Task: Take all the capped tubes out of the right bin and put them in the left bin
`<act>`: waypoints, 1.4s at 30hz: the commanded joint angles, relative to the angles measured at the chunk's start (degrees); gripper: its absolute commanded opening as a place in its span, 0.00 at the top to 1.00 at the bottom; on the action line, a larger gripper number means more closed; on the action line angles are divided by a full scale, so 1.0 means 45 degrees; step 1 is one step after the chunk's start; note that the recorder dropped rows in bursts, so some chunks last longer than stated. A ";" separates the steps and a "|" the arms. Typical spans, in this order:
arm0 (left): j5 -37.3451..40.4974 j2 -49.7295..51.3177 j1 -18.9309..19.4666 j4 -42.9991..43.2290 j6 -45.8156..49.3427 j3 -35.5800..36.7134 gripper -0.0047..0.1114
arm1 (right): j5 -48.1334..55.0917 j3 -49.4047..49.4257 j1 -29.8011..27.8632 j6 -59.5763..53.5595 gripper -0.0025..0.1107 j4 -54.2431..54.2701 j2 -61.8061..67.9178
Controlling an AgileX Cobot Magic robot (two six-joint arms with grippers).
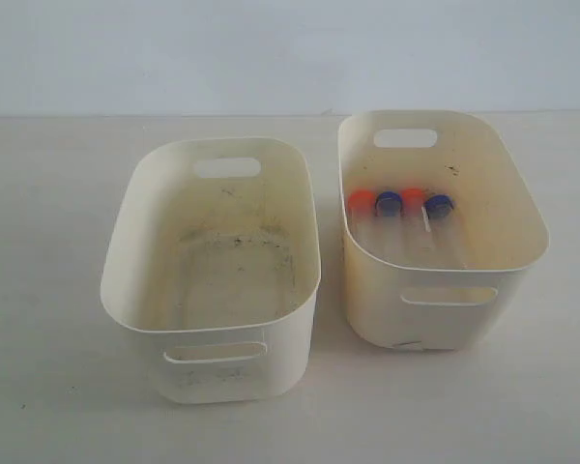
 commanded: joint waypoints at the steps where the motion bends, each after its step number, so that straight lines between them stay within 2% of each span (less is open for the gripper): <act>1: -0.0112 -0.0050 0.0001 -0.0025 -0.0024 -0.0043 0.92 | -0.0056 -0.0006 -0.0032 -0.0074 0.97 -0.0095 -0.0069; 13: -0.0112 -0.0050 0.0001 -0.0025 -0.0024 -0.0043 0.92 | 0.0233 -0.0006 -0.0032 -0.0185 0.97 -0.0096 -0.0069; 16: -0.0112 -0.0050 0.0001 -0.0025 -0.0024 -0.0043 0.92 | -0.0429 -0.0006 -0.0032 -0.0600 0.97 -0.0150 -0.0069; 22: -0.0112 -0.0050 0.0001 -0.0025 -0.0024 -0.0043 0.92 | -0.5467 -0.0006 -0.0032 -0.0969 0.97 -0.0063 -0.0069; 24: -0.0112 -0.0050 0.0001 -0.0025 -0.0024 -0.0043 0.92 | -0.8953 -0.0006 -0.0032 0.0211 0.97 0.0192 -0.0069; 25: -0.0112 -0.0050 0.0001 -0.0025 -0.0024 -0.0043 0.92 | -1.0102 -0.0006 -0.0032 0.0733 0.97 0.0192 -0.0069; 26: -0.0112 -0.0050 0.0001 -0.0025 -0.0024 -0.0043 0.92 | -1.0087 -0.0219 -0.0032 0.0733 0.97 0.0192 -0.0069; 28: -0.0112 -0.0050 0.0001 -0.0025 -0.0024 -0.0043 0.92 | -0.8144 -0.1743 -0.0032 0.0575 0.97 0.0138 0.0263; 29: -0.0112 -0.0050 0.0001 -0.0025 -0.0024 -0.0043 0.92 | -0.6181 -0.3032 -0.0032 0.0546 0.97 0.0138 0.1280; 32: -0.0112 -0.0050 0.0001 -0.0025 -0.0024 -0.0043 0.92 | -0.2276 -0.4895 -0.0032 0.0616 0.97 0.0241 0.3695; 33: -0.0112 -0.0050 0.0001 -0.0025 -0.0024 -0.0043 0.92 | 0.0647 -0.5886 -0.0032 0.0685 0.97 0.0313 0.5263; 35: -0.0112 -0.0050 0.0001 -0.0025 -0.0024 -0.0043 0.92 | 0.3925 -0.7025 -0.0032 0.0685 0.97 0.0565 0.7512; 37: -0.0112 -0.0050 0.0001 -0.0025 -0.0024 -0.0043 0.92 | 0.6262 -0.7760 -0.0032 0.0612 0.97 0.0565 0.8932; 42: -0.0112 -0.0050 0.0001 -0.0025 -0.0024 -0.0043 0.92 | 0.7485 -0.8181 -0.0032 0.0688 0.97 0.0785 1.0022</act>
